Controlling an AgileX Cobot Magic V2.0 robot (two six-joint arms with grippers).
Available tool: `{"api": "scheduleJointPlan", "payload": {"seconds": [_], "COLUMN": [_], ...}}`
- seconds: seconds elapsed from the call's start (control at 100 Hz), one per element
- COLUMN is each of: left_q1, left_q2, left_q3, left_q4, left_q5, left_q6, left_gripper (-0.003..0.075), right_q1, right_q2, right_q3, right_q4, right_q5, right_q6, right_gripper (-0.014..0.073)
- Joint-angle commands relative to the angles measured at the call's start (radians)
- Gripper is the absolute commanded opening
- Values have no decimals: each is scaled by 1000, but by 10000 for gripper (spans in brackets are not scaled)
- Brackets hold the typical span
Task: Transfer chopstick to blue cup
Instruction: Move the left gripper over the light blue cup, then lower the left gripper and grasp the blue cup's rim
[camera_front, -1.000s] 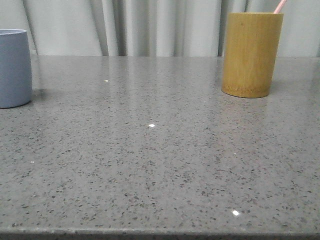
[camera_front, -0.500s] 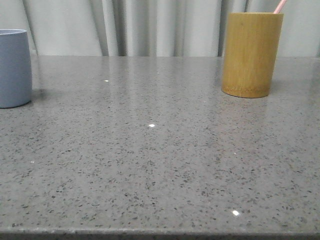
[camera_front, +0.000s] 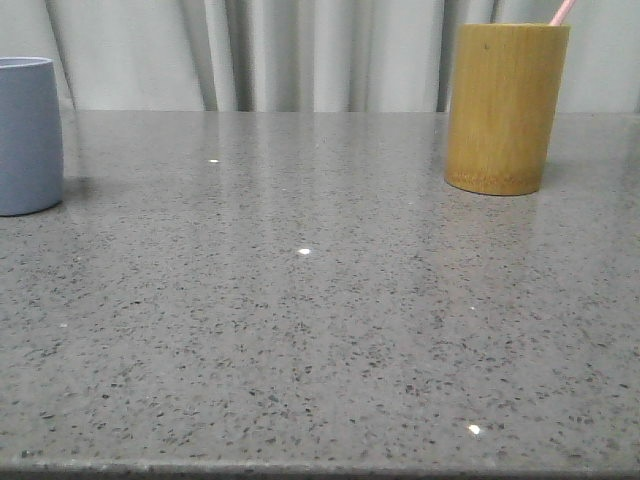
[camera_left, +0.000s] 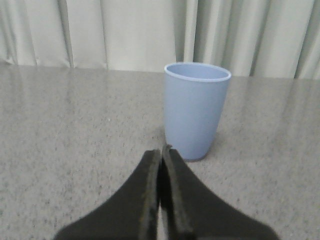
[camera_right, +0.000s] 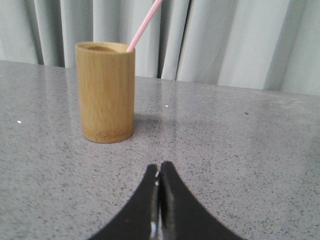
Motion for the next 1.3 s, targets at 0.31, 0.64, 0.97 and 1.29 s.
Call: {"api": "scheduleJointPlan", "payload": {"seconds": [0.31, 0.64, 0.97, 1.29], "left_q1": [2, 2, 2, 2], "left_q2": [370, 711, 782, 778], "left_q3": [-524, -875, -883, -884], "left_q4": [-20, -39, -54, -108], "left_q5": [407, 779, 766, 767], "left_q6": [-3, -3, 25, 80], "left_gripper": [-19, -19, -19, 111], "right_q1": [-4, -4, -4, -4], "right_q2": [384, 557, 566, 566], "right_q3": [-543, -702, -702, -702], "right_q4": [22, 26, 27, 27], "right_q5": [434, 513, 514, 509], "right_q6": [4, 4, 4, 4], "right_gripper": [-67, -67, -64, 385]}}
